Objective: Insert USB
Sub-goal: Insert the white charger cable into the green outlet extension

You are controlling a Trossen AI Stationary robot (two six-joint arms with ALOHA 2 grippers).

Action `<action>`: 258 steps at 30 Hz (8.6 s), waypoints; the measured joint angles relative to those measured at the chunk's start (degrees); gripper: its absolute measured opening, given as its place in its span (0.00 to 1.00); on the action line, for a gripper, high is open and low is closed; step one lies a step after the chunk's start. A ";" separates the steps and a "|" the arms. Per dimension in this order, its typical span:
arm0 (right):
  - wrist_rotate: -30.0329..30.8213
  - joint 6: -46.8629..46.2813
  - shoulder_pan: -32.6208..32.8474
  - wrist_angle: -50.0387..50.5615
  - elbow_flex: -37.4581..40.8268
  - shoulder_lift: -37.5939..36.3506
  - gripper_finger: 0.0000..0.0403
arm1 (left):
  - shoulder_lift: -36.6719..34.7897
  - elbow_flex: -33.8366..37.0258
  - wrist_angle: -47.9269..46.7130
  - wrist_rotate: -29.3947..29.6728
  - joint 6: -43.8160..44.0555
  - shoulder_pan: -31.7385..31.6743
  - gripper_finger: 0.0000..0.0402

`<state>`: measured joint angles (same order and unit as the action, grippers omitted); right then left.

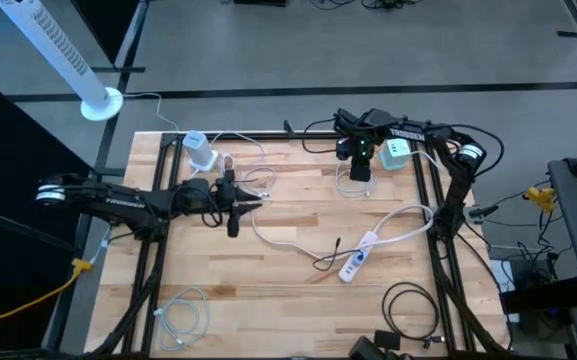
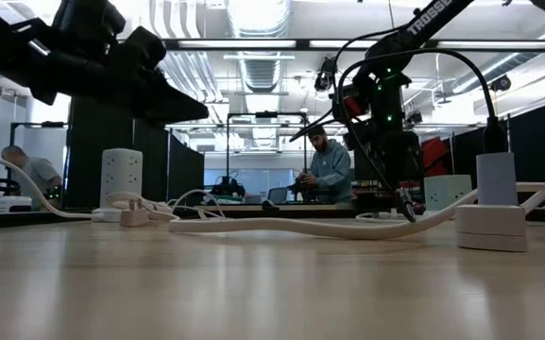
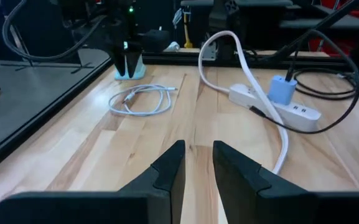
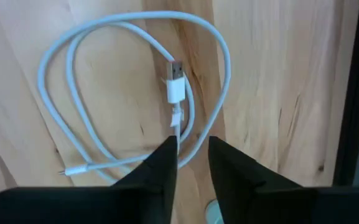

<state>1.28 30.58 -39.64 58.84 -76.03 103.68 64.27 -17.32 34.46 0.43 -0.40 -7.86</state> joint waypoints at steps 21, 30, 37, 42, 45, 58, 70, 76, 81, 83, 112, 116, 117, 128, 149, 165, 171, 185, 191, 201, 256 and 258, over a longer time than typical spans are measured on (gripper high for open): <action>0.10 6.11 0.40 -17.18 13.38 0.36 0.32 | 12.94 -5.02 10.77 -0.07 -0.17 0.03 0.18; 0.63 3.74 1.76 -17.92 14.40 -0.71 0.03 | 13.18 -8.40 10.51 -1.22 5.01 0.17 0.18; 4.72 2.49 10.24 -15.46 13.22 -11.55 0.01 | 16.18 -12.15 10.51 -1.15 -0.03 0.18 0.18; 5.78 2.65 15.88 -17.71 13.39 -18.88 0.01 | 22.97 -17.05 10.36 -0.99 -8.01 0.20 0.18; 6.29 2.68 18.55 -17.96 13.68 -20.73 0.01 | 27.10 -21.05 10.39 -0.91 -11.93 0.15 0.18; 5.90 -2.59 26.42 -18.70 13.66 -21.79 0.01 | 36.93 -34.67 1.25 7.19 -28.08 0.34 0.25; 4.24 -2.42 27.57 -19.11 13.58 -22.14 0.01 | 41.19 -39.21 1.16 12.03 -31.55 0.48 0.63; 4.25 -2.95 29.18 -18.56 13.58 -22.20 0.01 | 44.50 -41.51 0.57 12.22 -31.18 0.43 0.60; 4.22 -2.92 30.01 -18.93 13.55 -22.23 0.01 | 44.98 -42.47 0.44 11.74 -29.15 0.48 0.51; 4.27 -3.15 29.91 -18.98 13.55 -22.23 0.01 | 45.31 -42.93 0.46 10.82 -29.07 0.66 0.48; 6.86 -0.36 29.01 -23.28 13.66 -22.46 0.01 | 45.68 -47.31 -3.05 3.05 -33.17 -0.78 0.03; 6.71 -0.59 28.67 -23.31 13.59 -22.57 0.01 | 44.62 -47.19 -3.91 2.90 -33.16 -1.34 0.03; 6.70 -0.86 28.66 -23.35 13.49 -22.64 0.01 | 44.42 -47.22 -3.90 2.91 -33.18 -1.38 0.03; 6.43 -2.46 28.40 -23.07 13.49 -22.90 0.01 | 44.02 -47.39 -5.19 4.43 -33.05 -1.53 0.00; 1.51 -9.91 22.76 -19.63 13.64 -25.09 0.01 | 43.65 -47.43 -5.14 8.68 -48.53 -4.09 0.22; -50.52 -30.37 0.16 -22.31 13.89 -20.73 0.01 | 44.33 -47.43 -3.29 2.31 -75.80 -5.57 0.43; -55.06 -32.50 0.40 -22.32 13.93 -19.06 0.01 | 44.33 -47.43 -0.97 5.51 -80.12 -5.55 0.37; -55.27 -45.77 0.33 -30.10 13.93 -19.12 0.01 | 44.28 -47.43 -1.01 12.17 -82.25 -3.87 0.27; -54.03 -50.81 0.38 -30.58 13.93 -18.26 0.01 | 44.05 -47.41 2.28 18.08 -83.73 -2.77 0.26; -53.04 -54.08 0.34 -32.77 13.93 -18.51 0.01 | 43.71 -46.79 3.04 20.04 -83.73 -2.12 0.24; -53.97 -38.12 0.38 -33.86 13.86 -22.88 0.43 | 43.36 -42.07 7.94 10.78 -58.23 -4.98 0.01; -54.03 -30.86 0.38 -31.97 13.84 -23.93 0.48 | 43.13 -42.07 7.41 8.10 -54.00 -5.38 0.01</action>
<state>-52.76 -0.28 -39.27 26.86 -62.19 79.74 107.40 -59.40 41.87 8.53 -54.40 -13.24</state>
